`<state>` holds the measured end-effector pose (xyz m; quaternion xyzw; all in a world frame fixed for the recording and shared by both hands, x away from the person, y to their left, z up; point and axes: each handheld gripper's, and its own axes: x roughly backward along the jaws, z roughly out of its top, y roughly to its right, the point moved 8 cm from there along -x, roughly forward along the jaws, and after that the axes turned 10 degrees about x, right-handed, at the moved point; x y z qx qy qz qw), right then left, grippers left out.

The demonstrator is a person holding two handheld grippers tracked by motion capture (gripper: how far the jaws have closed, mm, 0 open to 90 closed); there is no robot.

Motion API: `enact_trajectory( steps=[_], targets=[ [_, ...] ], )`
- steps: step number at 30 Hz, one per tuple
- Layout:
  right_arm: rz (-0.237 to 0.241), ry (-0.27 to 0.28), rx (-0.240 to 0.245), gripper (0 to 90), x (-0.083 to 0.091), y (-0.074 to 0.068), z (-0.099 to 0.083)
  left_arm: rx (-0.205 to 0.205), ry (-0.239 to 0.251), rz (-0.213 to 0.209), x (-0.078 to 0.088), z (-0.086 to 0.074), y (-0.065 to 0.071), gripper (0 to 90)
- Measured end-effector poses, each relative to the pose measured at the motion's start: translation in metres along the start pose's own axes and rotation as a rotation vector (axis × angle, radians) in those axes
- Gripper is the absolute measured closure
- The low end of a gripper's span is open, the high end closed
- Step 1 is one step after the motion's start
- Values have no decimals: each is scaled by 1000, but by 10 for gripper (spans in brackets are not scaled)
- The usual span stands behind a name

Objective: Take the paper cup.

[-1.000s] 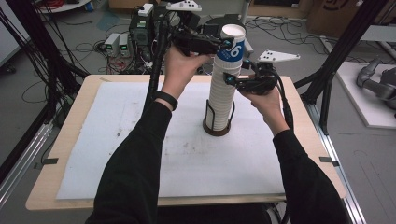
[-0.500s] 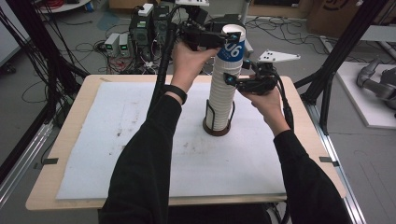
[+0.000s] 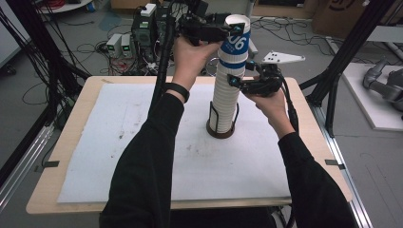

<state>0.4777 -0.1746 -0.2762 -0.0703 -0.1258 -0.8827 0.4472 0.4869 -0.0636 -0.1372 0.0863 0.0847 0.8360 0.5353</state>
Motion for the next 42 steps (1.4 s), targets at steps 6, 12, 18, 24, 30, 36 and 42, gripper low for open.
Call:
enact_trajectory(
  steps=[6,12,18,24,30,36,42],
  targets=[
    [-1,1,1,151,0,0,0,-20,66,0,14,23,10,303],
    [-1,1,1,151,0,0,0,-55,100,2,26,38,19,304],
    [-1,-1,3,151,0,0,0,-97,105,22,41,44,25,303],
    [-2,-5,7,149,1,0,0,-106,89,34,60,43,27,303],
    [-5,10,3,148,4,-1,3,-111,81,37,81,33,25,303],
    [-6,18,12,148,11,-3,6,-112,59,48,96,16,21,303],
    [-22,6,21,148,20,-3,5,-97,54,44,110,-2,20,303]
  ],
)
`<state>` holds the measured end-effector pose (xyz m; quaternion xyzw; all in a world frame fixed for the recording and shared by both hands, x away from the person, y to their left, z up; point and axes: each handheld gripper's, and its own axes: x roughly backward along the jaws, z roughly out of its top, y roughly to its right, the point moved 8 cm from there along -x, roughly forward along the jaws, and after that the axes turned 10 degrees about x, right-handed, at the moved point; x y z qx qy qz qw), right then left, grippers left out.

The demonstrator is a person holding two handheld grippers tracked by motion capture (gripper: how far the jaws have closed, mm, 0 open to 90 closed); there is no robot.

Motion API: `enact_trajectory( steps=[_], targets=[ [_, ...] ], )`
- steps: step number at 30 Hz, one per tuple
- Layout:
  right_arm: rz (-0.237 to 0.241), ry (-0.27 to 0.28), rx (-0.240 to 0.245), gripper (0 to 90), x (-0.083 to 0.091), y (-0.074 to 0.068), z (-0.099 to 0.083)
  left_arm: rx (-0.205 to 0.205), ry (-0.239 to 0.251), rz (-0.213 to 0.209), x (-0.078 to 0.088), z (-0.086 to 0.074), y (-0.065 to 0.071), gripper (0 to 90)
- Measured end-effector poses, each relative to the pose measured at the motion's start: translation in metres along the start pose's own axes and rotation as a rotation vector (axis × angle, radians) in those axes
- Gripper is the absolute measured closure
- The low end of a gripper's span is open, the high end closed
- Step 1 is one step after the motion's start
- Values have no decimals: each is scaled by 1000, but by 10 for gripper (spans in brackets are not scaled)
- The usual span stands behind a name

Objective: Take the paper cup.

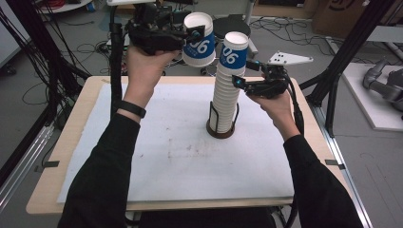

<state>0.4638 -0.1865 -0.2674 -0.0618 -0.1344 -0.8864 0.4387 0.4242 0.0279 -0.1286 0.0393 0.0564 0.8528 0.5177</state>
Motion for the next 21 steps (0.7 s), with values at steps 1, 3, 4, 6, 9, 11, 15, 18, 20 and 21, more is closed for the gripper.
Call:
enact_trajectory(
  steps=[1,3,4,6,9,11,15,18,20,21],
  targets=[
    [0,3,-1,148,3,0,0,2,0,-2,3,-3,0,303],
    [-9,13,-1,148,8,1,0,4,-3,-4,8,-9,0,303],
    [-8,17,-2,148,10,1,-1,10,-4,-5,10,-13,0,303],
    [-1,14,1,148,14,-1,-2,11,-1,-5,15,-20,-1,303],
    [5,23,7,148,20,-5,-4,19,-5,-4,22,-30,-4,303],
    [13,21,9,148,22,-8,-7,25,-14,2,25,-37,-5,303],
    [25,24,9,149,28,-14,-11,32,-31,-1,29,-51,-4,303],
    [29,33,16,149,30,-18,-13,39,-36,-6,30,-59,-4,303],
    [38,34,21,149,32,-24,-18,44,-41,-7,31,-67,-3,303],
    [43,30,20,149,33,-25,-20,56,-41,-16,32,-75,-2,303]
  ],
)
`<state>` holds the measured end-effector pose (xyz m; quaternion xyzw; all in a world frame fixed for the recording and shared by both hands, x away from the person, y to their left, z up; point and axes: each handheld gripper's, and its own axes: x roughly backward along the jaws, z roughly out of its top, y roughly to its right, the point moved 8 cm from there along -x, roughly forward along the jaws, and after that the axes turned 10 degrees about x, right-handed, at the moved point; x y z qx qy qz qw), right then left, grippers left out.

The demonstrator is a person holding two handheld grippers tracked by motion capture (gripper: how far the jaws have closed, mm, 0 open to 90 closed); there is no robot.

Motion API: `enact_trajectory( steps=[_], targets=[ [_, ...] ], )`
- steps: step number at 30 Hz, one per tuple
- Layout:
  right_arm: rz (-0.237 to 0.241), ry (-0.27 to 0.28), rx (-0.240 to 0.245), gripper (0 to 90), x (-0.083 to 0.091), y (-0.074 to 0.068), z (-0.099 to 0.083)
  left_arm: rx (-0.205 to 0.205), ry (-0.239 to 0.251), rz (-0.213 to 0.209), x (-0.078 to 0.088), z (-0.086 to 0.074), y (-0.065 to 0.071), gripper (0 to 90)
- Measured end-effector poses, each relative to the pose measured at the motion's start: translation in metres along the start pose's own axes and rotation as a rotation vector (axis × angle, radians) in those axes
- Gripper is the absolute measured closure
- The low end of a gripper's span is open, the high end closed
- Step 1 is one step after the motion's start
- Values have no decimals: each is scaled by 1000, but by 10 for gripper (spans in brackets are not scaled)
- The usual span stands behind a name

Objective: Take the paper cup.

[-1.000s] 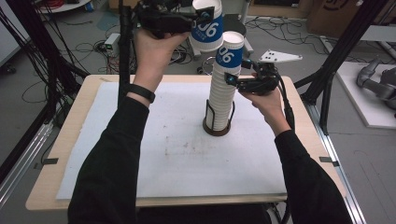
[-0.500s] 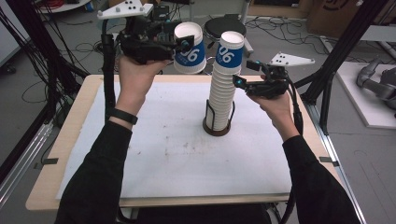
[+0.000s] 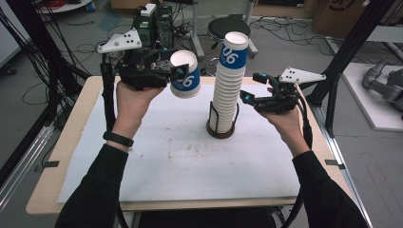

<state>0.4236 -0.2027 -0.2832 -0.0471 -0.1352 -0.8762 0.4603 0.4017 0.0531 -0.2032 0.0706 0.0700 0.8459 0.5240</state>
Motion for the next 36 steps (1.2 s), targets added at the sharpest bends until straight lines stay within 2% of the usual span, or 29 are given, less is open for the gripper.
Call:
enact_trajectory(
  steps=[1,2,5,13,17,25,36],
  targets=[
    [5,0,1,149,0,-2,-1,0,0,0,0,0,0,303],
    [8,1,1,149,1,-4,-1,-1,-11,4,1,-8,0,303],
    [11,9,8,149,4,-9,-4,7,-10,0,2,-16,0,303],
    [19,7,2,149,8,-17,-18,32,-46,-12,5,-52,-2,303],
    [21,9,-3,149,10,-20,-23,35,-41,-22,6,-61,-1,303],
    [19,7,-3,149,13,-31,-40,54,-78,-20,9,-92,-3,303],
    [21,-6,-7,149,14,-41,-57,72,-112,-21,13,-126,-4,303]
  ],
)
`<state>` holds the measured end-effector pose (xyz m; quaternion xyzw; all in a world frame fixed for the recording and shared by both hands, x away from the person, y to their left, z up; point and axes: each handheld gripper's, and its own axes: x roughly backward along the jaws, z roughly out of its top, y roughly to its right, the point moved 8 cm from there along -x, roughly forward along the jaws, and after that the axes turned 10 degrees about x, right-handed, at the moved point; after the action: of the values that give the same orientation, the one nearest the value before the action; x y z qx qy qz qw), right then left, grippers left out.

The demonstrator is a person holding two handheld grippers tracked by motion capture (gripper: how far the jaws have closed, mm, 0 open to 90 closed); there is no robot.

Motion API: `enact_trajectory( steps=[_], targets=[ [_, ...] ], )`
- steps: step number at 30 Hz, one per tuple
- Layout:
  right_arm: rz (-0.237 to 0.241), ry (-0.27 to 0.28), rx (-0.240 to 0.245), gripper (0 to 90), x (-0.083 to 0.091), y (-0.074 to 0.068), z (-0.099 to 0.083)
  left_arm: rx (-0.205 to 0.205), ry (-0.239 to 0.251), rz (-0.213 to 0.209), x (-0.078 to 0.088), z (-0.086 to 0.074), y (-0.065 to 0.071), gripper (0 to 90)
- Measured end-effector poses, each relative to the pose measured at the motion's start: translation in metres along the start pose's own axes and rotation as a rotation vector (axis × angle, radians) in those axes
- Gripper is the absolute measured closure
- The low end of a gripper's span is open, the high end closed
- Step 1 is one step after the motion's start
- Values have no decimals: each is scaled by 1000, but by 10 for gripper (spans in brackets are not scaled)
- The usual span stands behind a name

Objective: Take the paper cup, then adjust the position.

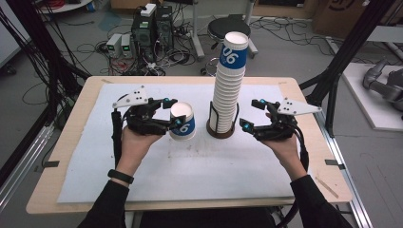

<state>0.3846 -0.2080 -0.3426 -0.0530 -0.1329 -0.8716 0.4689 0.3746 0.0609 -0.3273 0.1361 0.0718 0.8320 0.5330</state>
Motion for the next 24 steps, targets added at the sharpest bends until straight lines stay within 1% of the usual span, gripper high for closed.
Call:
enact_trajectory(
  steps=[2,5,7,11,13,16,20,22,24],
  targets=[
    [-1,-6,2,149,0,-1,-2,5,10,-4,1,-5,0,302],
    [-8,-13,1,150,2,-1,-6,6,4,4,2,-14,-2,302],
    [-13,-19,-2,150,2,0,-10,17,0,3,2,-19,-3,303],
    [-19,-21,0,149,5,0,-14,26,3,4,5,-24,-6,303],
    [-23,-24,-9,150,5,1,-16,30,1,4,6,-26,-7,302],
    [-23,-21,-10,150,6,2,-16,32,-1,10,6,-28,-8,302],
    [-19,-16,-3,150,6,1,-15,33,5,-1,7,-25,-5,302],
    [-17,-23,14,150,8,0,-16,28,9,-7,7,-23,-4,302],
    [-9,-18,14,150,9,0,-16,24,14,-13,7,-20,-2,302]
  ],
)
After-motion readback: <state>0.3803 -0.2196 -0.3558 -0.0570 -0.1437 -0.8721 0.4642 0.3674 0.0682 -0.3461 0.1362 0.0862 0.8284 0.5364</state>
